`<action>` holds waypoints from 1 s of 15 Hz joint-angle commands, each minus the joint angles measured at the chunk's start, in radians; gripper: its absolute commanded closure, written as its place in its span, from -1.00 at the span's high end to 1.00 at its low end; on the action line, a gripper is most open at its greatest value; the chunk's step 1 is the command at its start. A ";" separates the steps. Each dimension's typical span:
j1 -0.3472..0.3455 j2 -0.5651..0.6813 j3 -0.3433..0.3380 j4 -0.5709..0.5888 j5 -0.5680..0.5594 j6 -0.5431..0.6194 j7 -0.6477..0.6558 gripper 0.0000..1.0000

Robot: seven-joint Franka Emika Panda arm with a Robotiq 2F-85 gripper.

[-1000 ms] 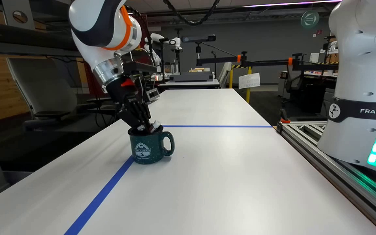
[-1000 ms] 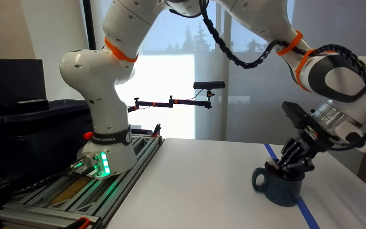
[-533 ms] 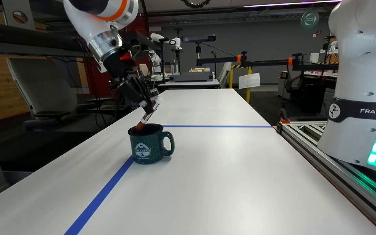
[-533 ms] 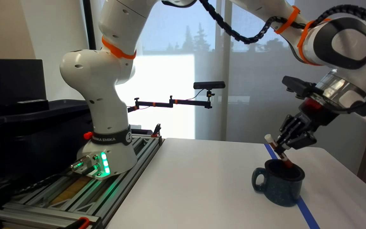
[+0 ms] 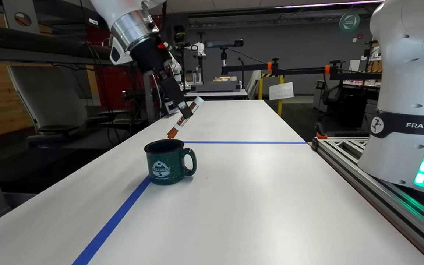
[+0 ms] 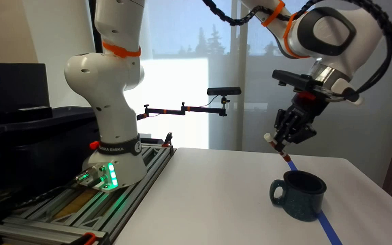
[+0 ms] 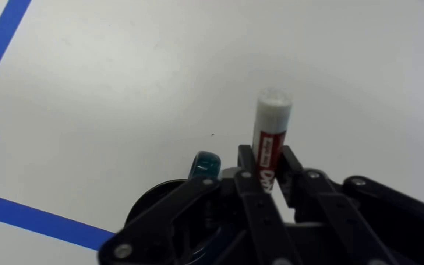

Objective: Remove the marker from the mug cup

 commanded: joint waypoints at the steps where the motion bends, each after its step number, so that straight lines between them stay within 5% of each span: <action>1: 0.012 -0.136 0.023 -0.210 -0.029 0.147 -0.101 -0.90; 15: -0.012 -0.121 0.039 -0.530 0.091 0.712 -0.382 -0.90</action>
